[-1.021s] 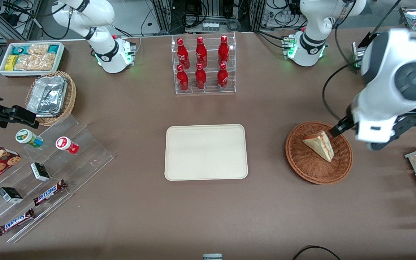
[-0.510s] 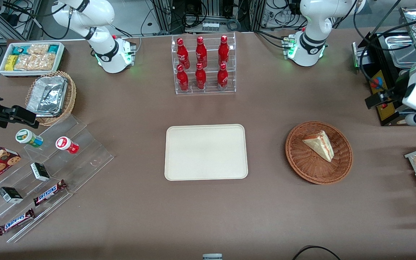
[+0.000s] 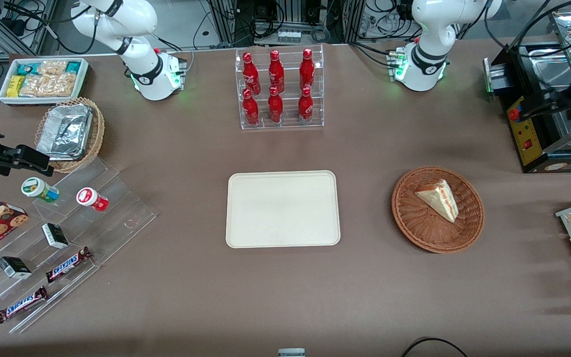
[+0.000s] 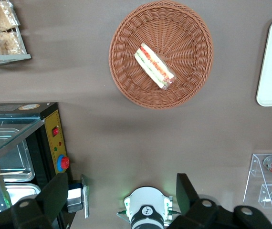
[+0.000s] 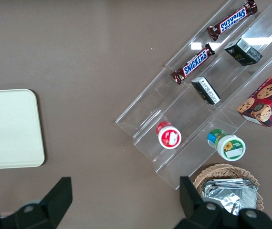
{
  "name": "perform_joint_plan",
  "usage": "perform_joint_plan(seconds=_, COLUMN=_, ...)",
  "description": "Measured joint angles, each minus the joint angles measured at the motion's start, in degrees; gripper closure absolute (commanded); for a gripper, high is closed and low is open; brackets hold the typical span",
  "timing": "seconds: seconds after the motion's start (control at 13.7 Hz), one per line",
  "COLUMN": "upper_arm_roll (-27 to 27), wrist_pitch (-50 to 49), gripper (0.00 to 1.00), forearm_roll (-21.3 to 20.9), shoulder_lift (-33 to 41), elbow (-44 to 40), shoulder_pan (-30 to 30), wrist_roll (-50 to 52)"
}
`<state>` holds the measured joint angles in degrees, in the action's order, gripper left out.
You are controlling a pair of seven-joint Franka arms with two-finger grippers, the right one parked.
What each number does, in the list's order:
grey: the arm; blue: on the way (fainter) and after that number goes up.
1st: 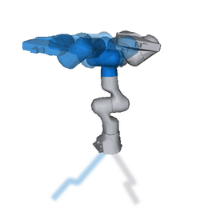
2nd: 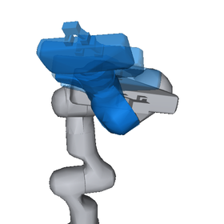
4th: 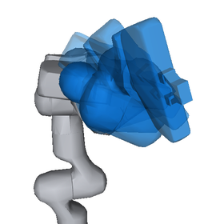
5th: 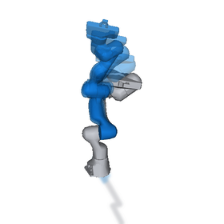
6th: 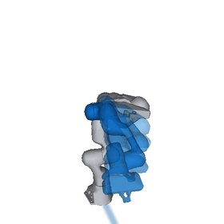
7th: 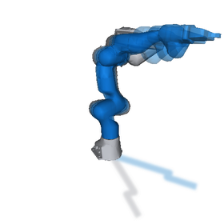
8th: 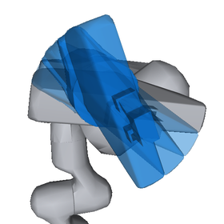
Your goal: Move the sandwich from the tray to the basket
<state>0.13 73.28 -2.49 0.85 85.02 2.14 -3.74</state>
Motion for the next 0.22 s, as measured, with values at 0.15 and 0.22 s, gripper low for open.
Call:
perform_joint_plan(seconds=0.15, upper_arm_roll=-0.46, wrist_pitch=-0.13, gripper=0.0, forearm_roll=0.22, shoulder_lift=0.48, elbow=0.0, shoulder_pan=-0.07, wrist_roll=-0.43)
perform_joint_plan(seconds=0.22, upper_arm_roll=-0.41, wrist_pitch=-0.13, gripper=0.0, forearm_roll=0.52, shoulder_lift=0.45, elbow=0.02, shoulder_pan=-0.19, wrist_roll=-0.43)
